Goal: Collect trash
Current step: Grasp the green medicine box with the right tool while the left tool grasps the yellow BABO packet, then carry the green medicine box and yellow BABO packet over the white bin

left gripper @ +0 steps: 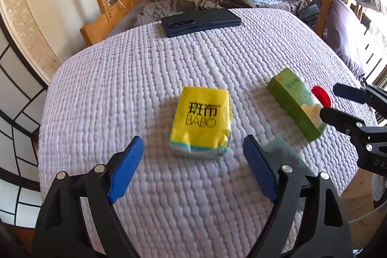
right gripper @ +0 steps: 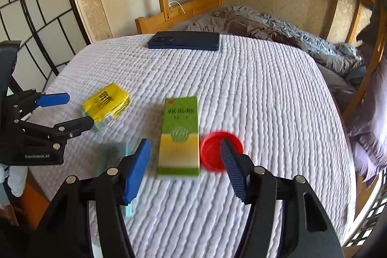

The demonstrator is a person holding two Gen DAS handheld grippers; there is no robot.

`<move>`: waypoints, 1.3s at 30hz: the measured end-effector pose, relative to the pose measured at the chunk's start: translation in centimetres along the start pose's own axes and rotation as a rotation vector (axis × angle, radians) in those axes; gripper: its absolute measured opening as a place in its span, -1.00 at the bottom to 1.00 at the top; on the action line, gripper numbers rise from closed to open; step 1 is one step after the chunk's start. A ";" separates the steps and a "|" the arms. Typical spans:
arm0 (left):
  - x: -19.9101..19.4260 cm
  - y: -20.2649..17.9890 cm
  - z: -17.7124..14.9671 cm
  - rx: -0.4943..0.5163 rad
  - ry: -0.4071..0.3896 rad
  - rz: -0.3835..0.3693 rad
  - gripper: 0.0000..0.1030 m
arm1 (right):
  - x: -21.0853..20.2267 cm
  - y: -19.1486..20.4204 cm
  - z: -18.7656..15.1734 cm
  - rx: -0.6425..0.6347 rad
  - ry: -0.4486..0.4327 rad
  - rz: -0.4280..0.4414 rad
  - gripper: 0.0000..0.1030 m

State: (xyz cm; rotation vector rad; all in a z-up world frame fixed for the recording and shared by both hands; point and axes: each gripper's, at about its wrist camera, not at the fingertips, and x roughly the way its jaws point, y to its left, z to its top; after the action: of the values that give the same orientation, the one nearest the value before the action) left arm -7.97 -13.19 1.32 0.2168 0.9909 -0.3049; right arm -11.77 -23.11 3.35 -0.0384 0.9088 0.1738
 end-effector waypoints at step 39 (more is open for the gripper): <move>-2.5 0.2 -1.7 -0.022 -0.025 -0.087 0.08 | -3.3 0.5 -0.7 -0.099 0.012 0.077 -0.19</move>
State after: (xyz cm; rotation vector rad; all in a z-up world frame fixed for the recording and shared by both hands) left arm -10.56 -12.10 2.57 0.1502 0.9801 -0.3749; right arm -14.35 -23.09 5.54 -0.0961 0.9135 0.2906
